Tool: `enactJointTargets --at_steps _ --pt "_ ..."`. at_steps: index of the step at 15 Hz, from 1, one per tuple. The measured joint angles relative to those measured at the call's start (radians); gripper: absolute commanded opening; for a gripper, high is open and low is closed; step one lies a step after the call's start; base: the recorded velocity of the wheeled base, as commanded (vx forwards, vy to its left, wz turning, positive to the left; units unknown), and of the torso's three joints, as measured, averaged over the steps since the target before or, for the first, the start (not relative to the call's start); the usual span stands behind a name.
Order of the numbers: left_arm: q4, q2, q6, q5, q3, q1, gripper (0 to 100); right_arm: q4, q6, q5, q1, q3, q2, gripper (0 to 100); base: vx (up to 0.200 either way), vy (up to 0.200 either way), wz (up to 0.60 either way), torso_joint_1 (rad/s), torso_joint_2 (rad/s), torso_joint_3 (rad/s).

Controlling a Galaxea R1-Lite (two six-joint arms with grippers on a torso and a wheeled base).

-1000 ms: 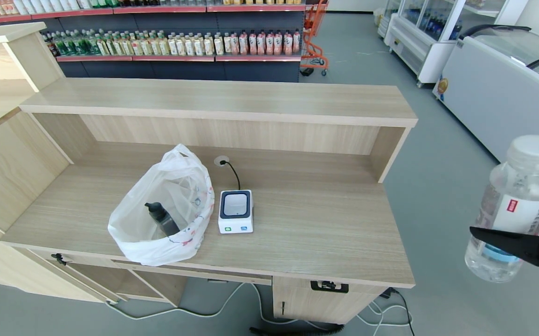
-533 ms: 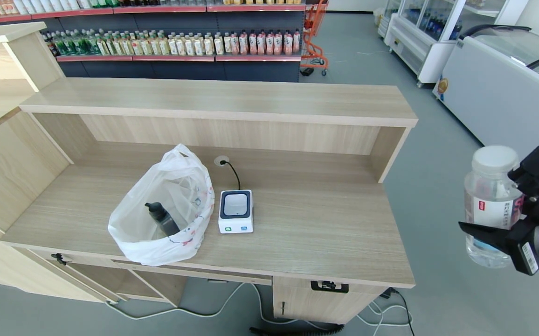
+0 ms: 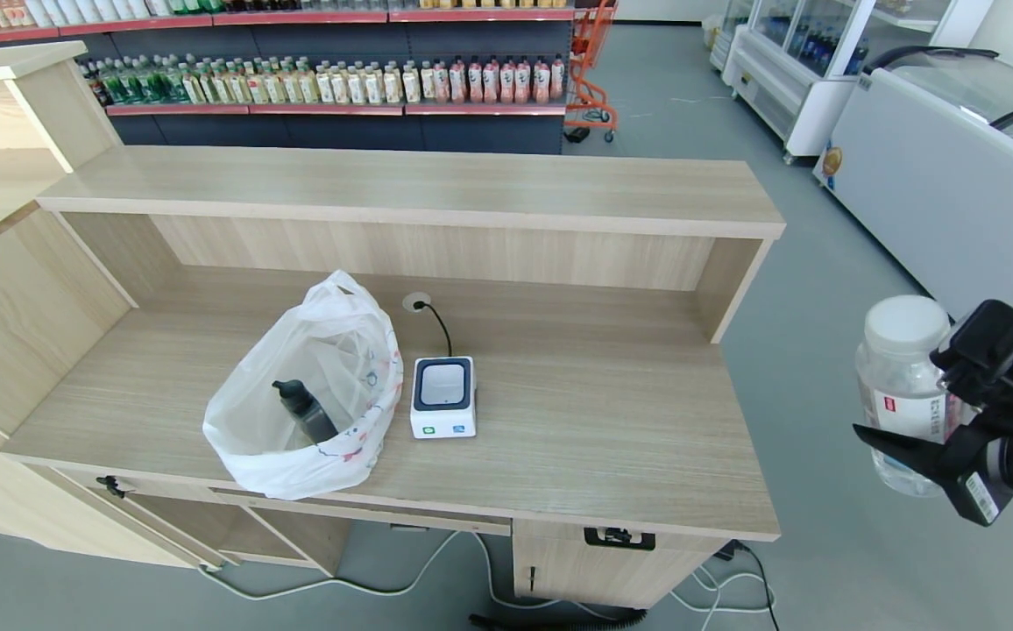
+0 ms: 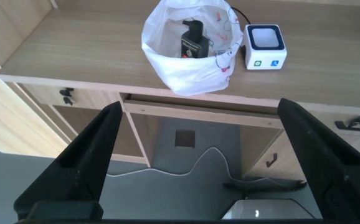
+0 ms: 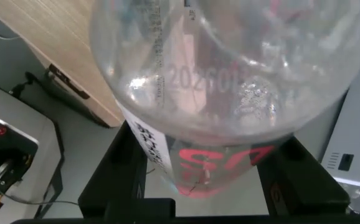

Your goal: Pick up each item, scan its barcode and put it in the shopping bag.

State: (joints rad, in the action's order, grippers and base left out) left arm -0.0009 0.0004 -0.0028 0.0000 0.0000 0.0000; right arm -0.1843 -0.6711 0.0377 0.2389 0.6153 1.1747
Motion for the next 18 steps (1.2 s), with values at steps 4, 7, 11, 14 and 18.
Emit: enactJointTargets --at_steps 4,7,11,14,18 --pt "0.000 0.000 0.000 0.000 0.000 0.000 100 -0.004 0.000 0.006 0.000 -0.036 -0.010 0 0.000 0.000 0.00 0.000 0.00 0.000" --pt "0.000 0.000 0.000 0.000 0.000 0.000 100 -0.002 0.000 0.028 0.000 -0.078 -0.044 0 0.000 0.133 0.00 0.002 0.00 -0.002" --pt "0.000 0.000 -0.001 0.000 0.000 0.000 100 -0.004 0.000 0.038 0.002 -0.042 -0.031 0 0.000 0.200 0.00 0.006 0.00 0.000" --pt "0.000 0.000 0.000 0.000 0.000 0.000 100 -0.005 0.002 0.034 0.005 0.017 0.036 0 0.000 0.200 0.00 0.001 0.00 -0.001" --pt "0.001 0.000 0.001 0.000 0.000 0.000 100 -0.063 0.015 0.026 0.004 0.082 0.146 0 0.000 0.200 0.00 0.002 0.00 0.004"
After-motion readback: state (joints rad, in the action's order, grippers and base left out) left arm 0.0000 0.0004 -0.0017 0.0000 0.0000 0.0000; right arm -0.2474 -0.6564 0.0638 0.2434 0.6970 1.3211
